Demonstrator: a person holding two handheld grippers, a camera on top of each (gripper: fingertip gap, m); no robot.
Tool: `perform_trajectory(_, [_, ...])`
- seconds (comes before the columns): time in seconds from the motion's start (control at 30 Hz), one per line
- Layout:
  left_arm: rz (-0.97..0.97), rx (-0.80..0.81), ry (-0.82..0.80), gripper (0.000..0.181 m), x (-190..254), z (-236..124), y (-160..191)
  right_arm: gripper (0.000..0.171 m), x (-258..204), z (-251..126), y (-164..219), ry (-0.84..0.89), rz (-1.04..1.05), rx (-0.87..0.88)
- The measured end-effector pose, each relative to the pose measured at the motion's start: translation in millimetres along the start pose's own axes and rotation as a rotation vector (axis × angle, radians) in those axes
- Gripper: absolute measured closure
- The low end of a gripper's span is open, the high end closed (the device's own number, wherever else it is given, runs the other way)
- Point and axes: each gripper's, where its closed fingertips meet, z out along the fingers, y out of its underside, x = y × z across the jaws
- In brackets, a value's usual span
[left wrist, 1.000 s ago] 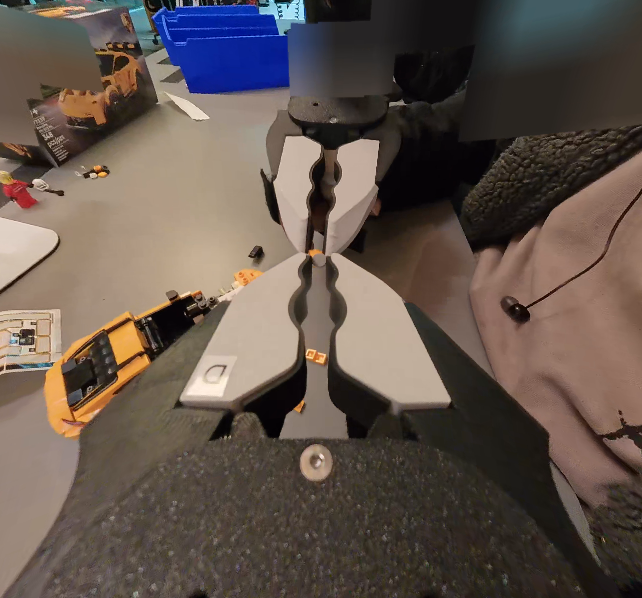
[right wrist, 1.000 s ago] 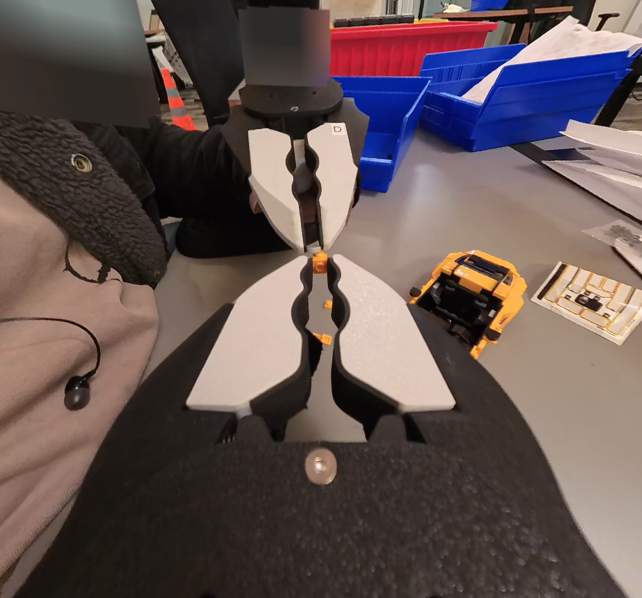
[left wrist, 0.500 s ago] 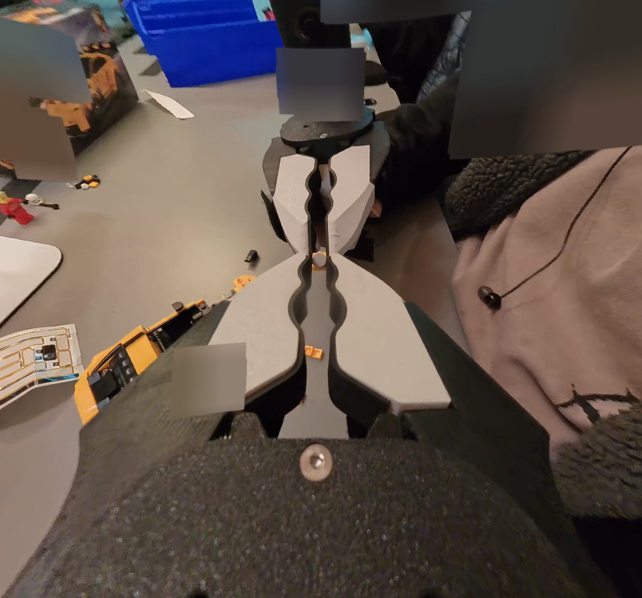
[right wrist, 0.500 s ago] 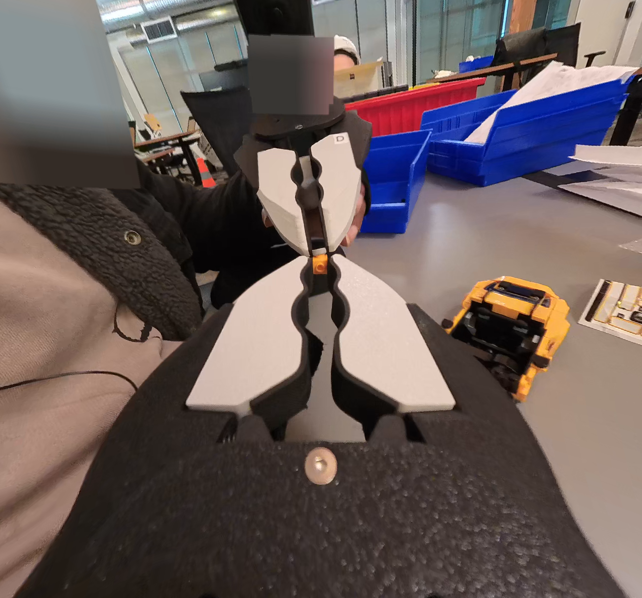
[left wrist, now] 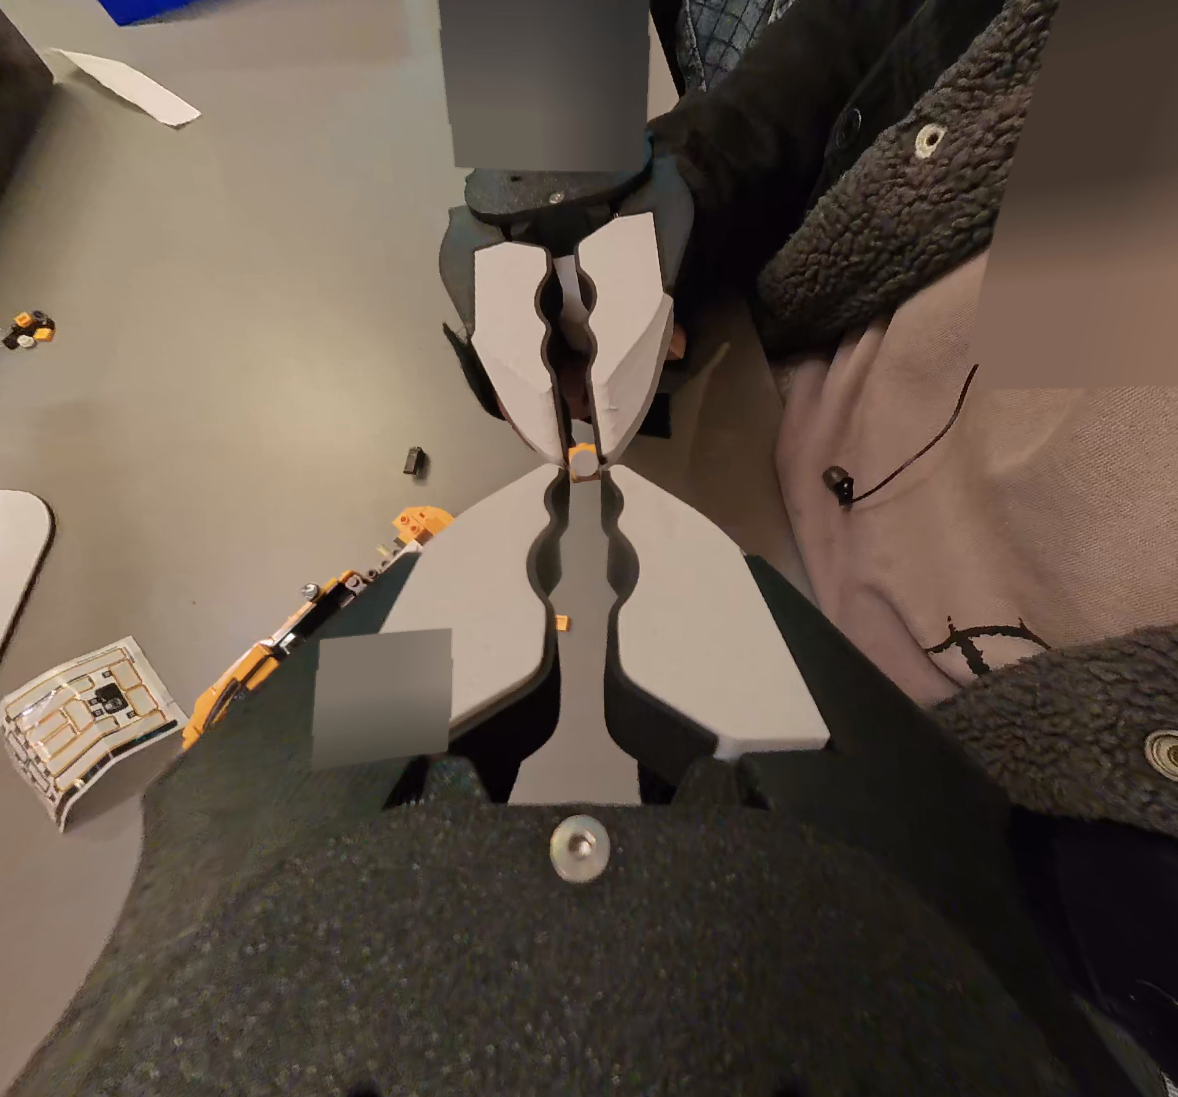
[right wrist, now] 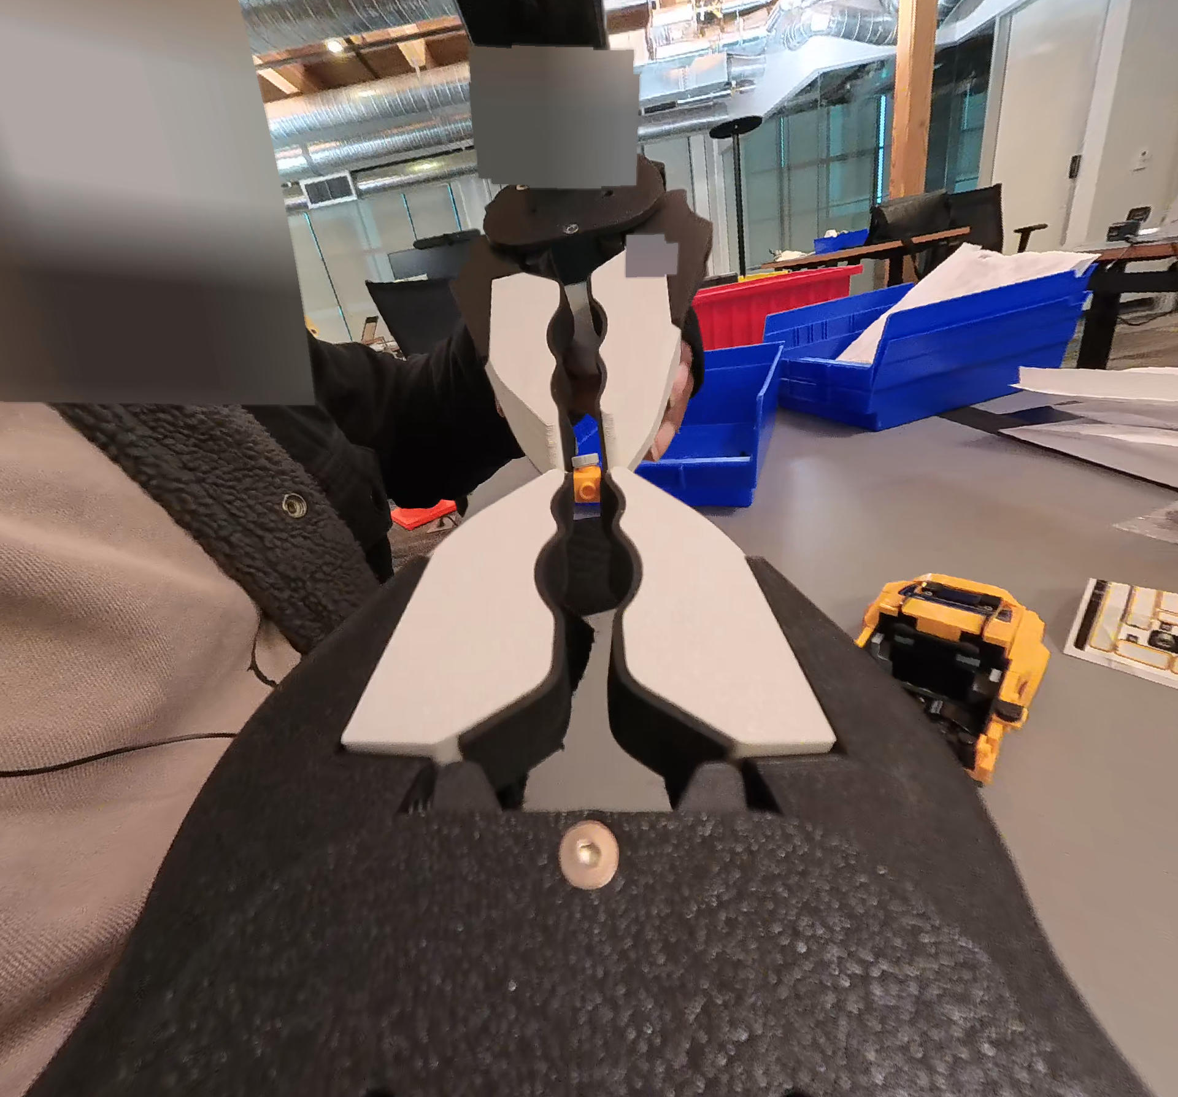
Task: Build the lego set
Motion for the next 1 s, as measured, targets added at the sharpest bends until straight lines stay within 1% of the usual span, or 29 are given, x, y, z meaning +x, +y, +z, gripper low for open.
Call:
perform_trajectory(0.17, [0.033,0.031,-0.042,0.164,-2.3,-4.6,-5.0,0.163,0.4,-2.1,-5.0,-0.003,0.017,0.024])
perform_trajectory(0.27, [0.138,0.114,-0.151,0.161,-6.7,-10.7,-12.6,0.164,3.5,-4.1,-8.7,-0.002,0.058,0.044])
perform_trajectory(0.37, [0.27,0.183,-0.329,0.162,-13.8,-15.5,-19.2,0.164,7.0,-3.7,-8.3,-0.003,0.125,0.037])
perform_trajectory(0.43, [0.373,0.185,-0.425,0.16,-14.0,-15.2,-19.4,0.164,7.0,-4.1,-12.0,-0.02,0.18,0.056])
perform_trajectory(0.5, [0.448,0.181,-0.483,0.158,-12.2,-14.5,-19.1,0.164,8.0,-4.7,-14.4,-0.026,0.216,0.061])
perform_trajectory(0.6, [0.552,0.135,-0.564,0.158,-13.7,-13.9,-17.2,0.164,7.1,-5.0,-17.2,-0.051,0.269,0.072])
perform_trajectory(0.73, [0.656,0.076,-0.607,0.162,-13.7,-9.7,-15.2,0.164,6.0,-4.3,-16.8,-0.069,0.307,0.066])
perform_trajectory(1.0, [0.727,0.014,-0.619,0.173,-12.6,-7.0,-9.1,0.164,4.0,-2.5,-12.2,-0.092,0.345,0.036])
